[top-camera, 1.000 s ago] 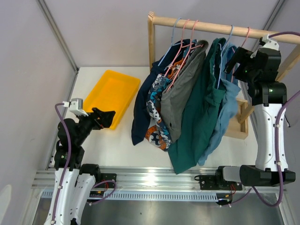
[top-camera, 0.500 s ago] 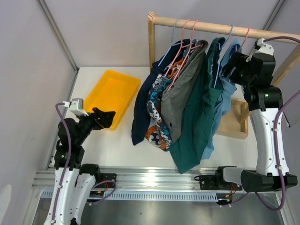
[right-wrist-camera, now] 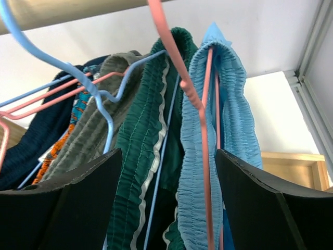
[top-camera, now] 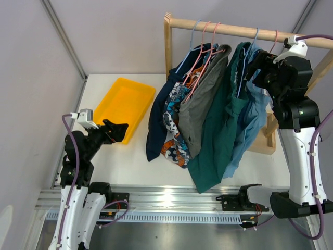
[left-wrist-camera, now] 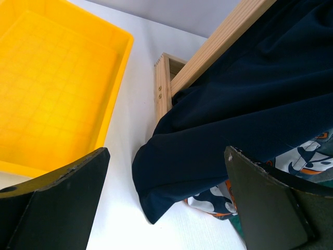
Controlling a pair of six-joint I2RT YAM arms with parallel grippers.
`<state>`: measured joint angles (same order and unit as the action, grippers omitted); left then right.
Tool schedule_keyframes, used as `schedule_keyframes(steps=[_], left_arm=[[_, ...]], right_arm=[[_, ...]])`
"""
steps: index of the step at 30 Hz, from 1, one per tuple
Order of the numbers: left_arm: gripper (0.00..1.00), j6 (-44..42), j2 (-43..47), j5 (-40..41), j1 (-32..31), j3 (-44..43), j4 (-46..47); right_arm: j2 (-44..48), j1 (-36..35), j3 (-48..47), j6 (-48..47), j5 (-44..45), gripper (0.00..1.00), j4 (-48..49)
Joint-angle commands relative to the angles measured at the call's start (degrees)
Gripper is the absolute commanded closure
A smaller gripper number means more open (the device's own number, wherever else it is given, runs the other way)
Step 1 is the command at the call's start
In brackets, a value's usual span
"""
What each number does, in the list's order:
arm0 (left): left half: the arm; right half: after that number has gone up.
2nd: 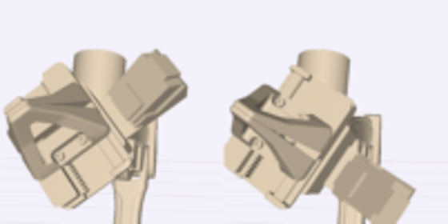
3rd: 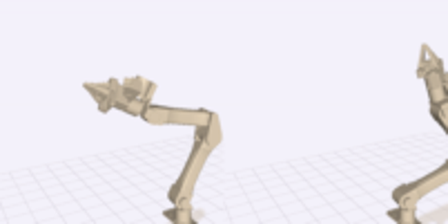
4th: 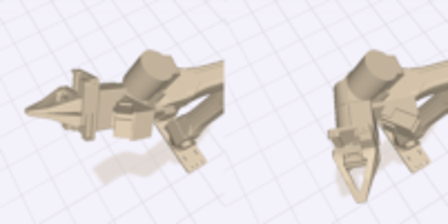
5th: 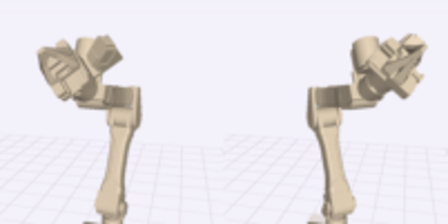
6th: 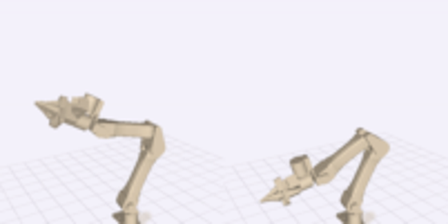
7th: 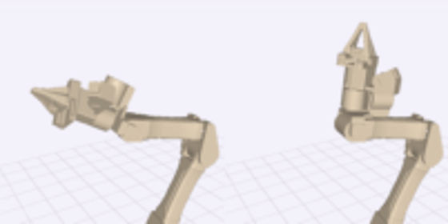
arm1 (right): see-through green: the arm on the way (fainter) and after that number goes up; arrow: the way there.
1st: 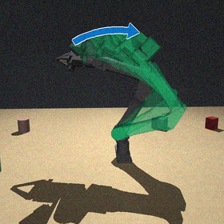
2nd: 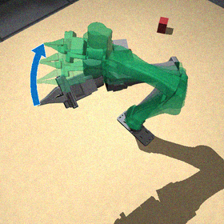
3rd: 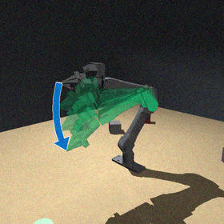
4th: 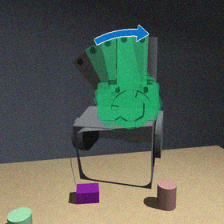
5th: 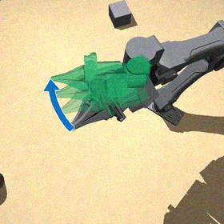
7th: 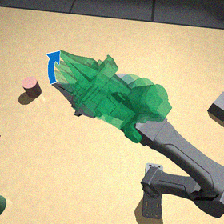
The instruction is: Remove the shorts from the hanger
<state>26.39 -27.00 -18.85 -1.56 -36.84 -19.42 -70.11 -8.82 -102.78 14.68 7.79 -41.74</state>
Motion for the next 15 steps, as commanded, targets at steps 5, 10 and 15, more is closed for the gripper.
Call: schedule_keyframes(steps=[5, 10, 15], left_arm=[[0.01, -0.55, -0.15, -1.01, -0.37, -0.07, 1.14], [0.01, -0.55, -0.33, -1.1, -0.37, -0.08, 0.96], [0.01, -0.55, -0.42, -0.92, -0.37, -0.07, 1.05]], right_arm=[[-0.03, -0.5, 1.0, -1.4, 3.19, 0.3, 0.69], [0.5, -0.5, 2.59, -1.58, 4.25, 0.45, 1.04], [1.2, -0.5, 3.99, -2.11, 4.78, 0.91, 1.74]])
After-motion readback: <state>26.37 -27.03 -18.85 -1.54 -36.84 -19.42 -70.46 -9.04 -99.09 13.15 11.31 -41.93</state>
